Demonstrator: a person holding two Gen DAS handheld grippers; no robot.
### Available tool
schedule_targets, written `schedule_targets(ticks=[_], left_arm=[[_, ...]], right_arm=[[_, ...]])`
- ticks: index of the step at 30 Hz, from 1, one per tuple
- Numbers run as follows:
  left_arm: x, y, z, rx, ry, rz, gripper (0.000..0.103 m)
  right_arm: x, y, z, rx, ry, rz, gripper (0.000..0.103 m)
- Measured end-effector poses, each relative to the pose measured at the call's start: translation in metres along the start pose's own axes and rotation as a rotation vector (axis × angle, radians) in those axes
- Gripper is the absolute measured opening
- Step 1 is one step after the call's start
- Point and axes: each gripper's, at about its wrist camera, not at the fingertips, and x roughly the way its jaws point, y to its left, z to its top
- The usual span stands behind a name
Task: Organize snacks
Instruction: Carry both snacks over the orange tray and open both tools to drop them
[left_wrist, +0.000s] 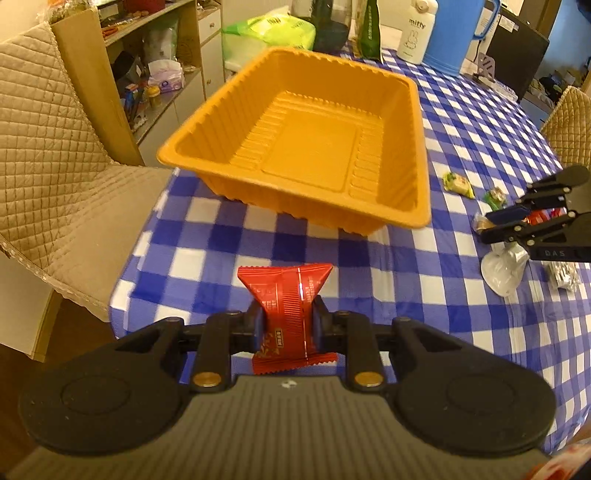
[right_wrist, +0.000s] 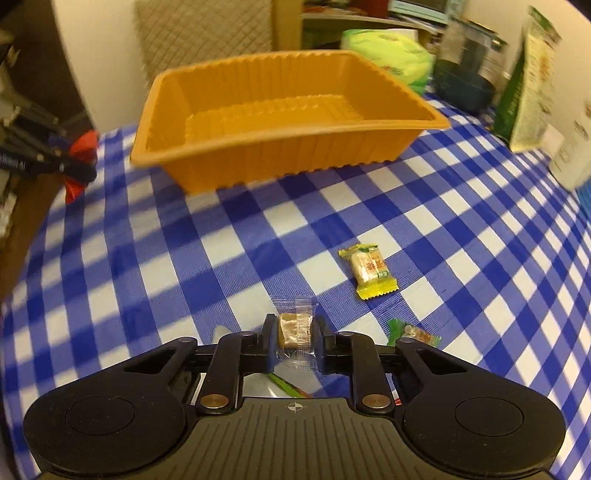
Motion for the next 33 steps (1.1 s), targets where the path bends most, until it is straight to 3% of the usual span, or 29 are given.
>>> schedule_targets(ticks=[8,14,22,33], left_arm=[[-0.020,0.016,0.031,-0.003,-0.045,0.014,0.023],[-0.028,0.020,0.066,0.014,-0.099,0.002,0.023],[-0.016,0.020,0.109,0.061,-0.142,0.001,0.023],[0.026,0.015,0.137,0.106,-0.085,-0.037,0.023]], right_arm=[[-0.044,0.014,0.037,0.226,-0.147,0.040,0.020],[-0.051,0.035,0.078,0.292,-0.193,0.075,0.020],[-0.025,0.054,0.120,0.329,-0.233,0.068,0.020],[0.019,0.039,0.140,0.408,-0.202,-0.017,0.020]])
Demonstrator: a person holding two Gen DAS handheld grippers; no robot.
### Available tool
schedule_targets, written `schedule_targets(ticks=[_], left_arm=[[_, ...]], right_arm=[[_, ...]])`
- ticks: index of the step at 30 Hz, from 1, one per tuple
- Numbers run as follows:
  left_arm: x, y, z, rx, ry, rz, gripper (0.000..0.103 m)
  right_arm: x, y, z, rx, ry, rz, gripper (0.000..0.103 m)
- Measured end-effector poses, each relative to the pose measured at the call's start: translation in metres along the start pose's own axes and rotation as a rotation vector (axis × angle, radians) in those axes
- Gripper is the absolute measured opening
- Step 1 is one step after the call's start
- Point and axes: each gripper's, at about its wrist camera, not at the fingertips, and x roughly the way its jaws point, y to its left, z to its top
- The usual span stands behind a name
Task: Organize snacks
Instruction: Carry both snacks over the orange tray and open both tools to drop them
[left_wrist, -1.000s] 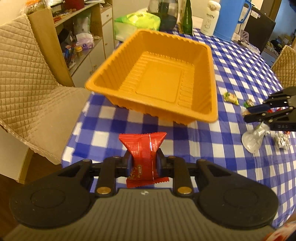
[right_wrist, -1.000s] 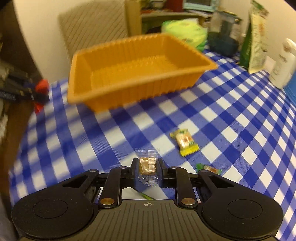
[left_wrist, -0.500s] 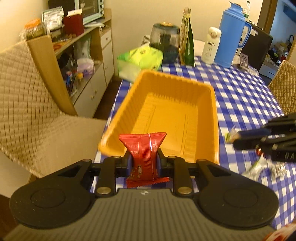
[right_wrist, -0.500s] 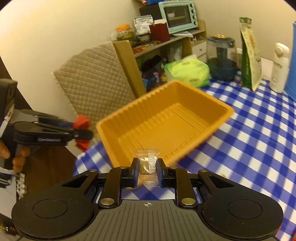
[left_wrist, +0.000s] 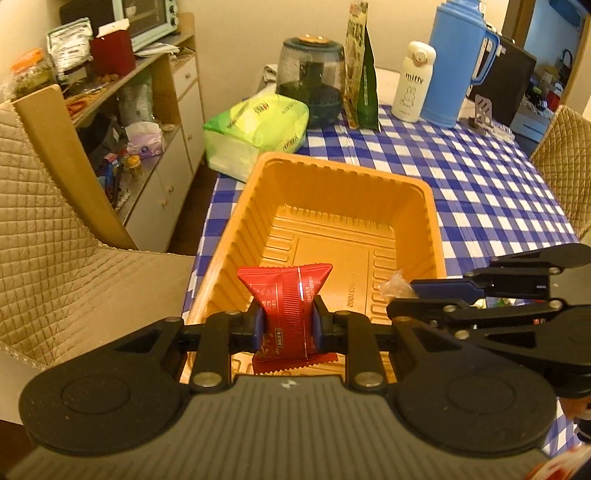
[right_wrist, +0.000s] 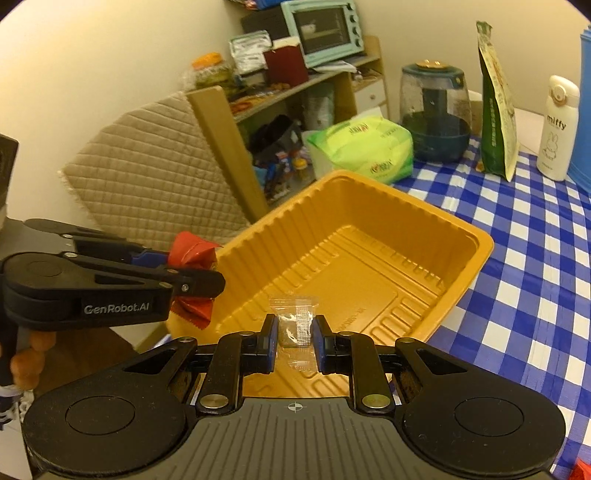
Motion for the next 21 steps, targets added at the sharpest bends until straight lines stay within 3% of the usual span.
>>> schedule_targets(ticks=[12,21], left_arm=[[0.041,0.004,-0.001,0.011,0.075,-0.029,0.023],[0.047,0.005,-0.005,0.015,0.078,-0.050,0.029]], right_arm=[[0.019,-0.007,-0.001,0.040,0.017,-0.045,0.020],[0.015,-0.007,0.000,0.064,0.003,-0.066,0.020]])
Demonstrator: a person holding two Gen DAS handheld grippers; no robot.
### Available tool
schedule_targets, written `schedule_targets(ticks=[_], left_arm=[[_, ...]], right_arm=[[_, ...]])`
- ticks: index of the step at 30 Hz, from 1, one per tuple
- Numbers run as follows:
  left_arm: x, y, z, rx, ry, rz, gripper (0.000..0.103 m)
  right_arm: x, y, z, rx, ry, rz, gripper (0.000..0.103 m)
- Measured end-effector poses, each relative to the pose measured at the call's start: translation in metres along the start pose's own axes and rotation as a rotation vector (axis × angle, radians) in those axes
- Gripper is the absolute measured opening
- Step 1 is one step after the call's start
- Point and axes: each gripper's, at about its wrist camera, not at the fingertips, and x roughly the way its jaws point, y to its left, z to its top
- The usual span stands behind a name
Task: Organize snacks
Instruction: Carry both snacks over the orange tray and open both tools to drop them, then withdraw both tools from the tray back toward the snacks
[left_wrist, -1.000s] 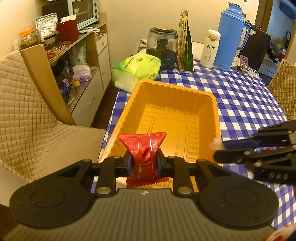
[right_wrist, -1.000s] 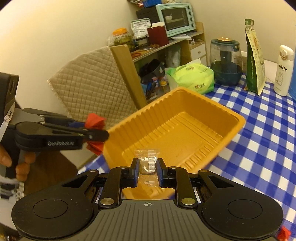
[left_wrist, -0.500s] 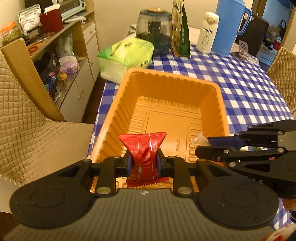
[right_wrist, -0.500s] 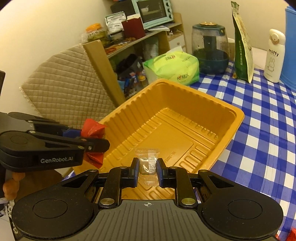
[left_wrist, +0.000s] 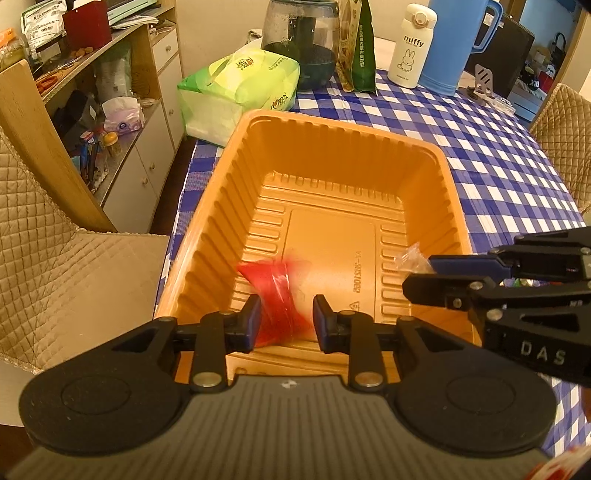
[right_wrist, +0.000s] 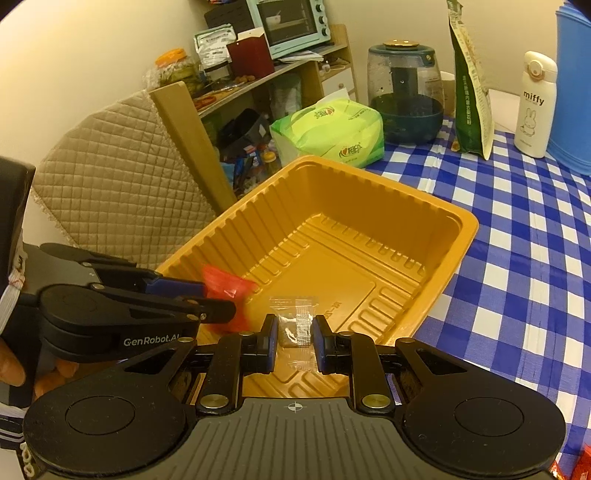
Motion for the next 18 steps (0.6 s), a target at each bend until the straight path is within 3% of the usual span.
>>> schedule_targets(ticks=[12,14,18], left_arm=[[-0.020,0.008,-0.006,-0.004,-0.034,0.002,0.036],[-0.024,0.008,-0.008,-0.005,-0.040,0.002,0.043],[-0.035,0.007,-0.013,-0.010,-0.057,0.008,0.046]], right_arm=[[0.001,0.004,0.003,0.009,-0.033,0.005,0.021],[-0.001,0.006,0.004,0.016,-0.047,0.014,0.021],[-0.006,0.008,0.003,0.016,-0.049,0.012,0.024]])
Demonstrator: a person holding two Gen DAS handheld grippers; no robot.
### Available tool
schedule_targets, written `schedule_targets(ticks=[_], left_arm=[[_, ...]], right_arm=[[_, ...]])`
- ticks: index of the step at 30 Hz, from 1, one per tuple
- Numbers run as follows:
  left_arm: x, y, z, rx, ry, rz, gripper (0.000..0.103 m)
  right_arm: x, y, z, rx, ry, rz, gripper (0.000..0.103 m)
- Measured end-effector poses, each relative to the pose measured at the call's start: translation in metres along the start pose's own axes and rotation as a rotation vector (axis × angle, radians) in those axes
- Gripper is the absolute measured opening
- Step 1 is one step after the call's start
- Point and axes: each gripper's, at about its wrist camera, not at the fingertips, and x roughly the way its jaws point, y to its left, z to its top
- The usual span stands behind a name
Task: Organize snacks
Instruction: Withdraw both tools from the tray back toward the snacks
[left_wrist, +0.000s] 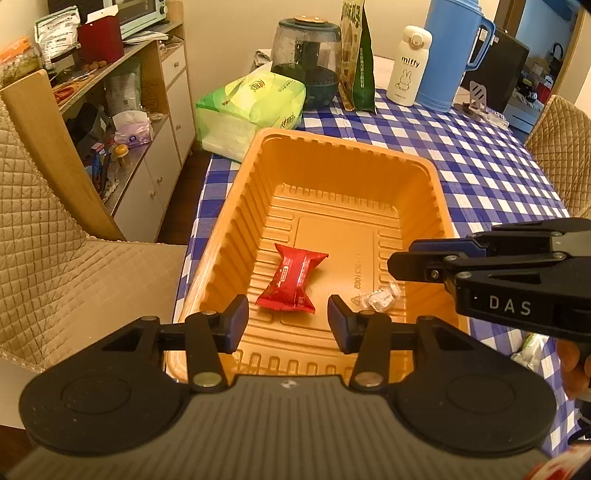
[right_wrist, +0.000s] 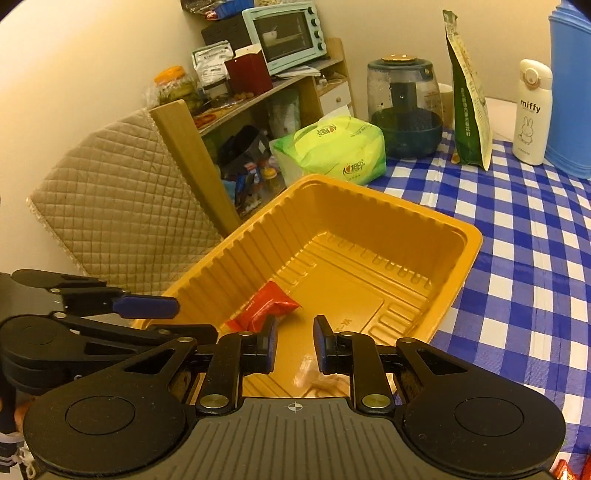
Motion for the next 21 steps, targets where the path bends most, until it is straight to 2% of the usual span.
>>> schedule_targets(ticks=[1,5,6,15,21], left_arm=[[-0.003,0.001,-0.001,-0.005,-0.004,0.001,0.048],[-0.016,0.000,-0.008,-0.025,-0.018,0.009,0.051],[-0.020,-0.001,-0.011,-0.032,-0.021,0.012,0.051],[-0.060,-0.020,-0.037,-0.103,-0.052,0.051,0.054],[-0.090,-0.051,-0.061,-0.127,-0.062,0.067,0.054]], right_arm=[[-0.003,-0.001,-0.002,0.001,-0.001,0.001,0.025],[-0.020,-0.003,-0.013,0.029,-0.020,0.000,0.054],[-0.025,-0.003,-0.016,0.030,-0.028,0.003,0.057],[-0.078,-0.004,-0.044,0.027,-0.044,0.036,0.063],[-0.120,-0.010,-0.070,0.023,-0.044,0.050,0.067]])
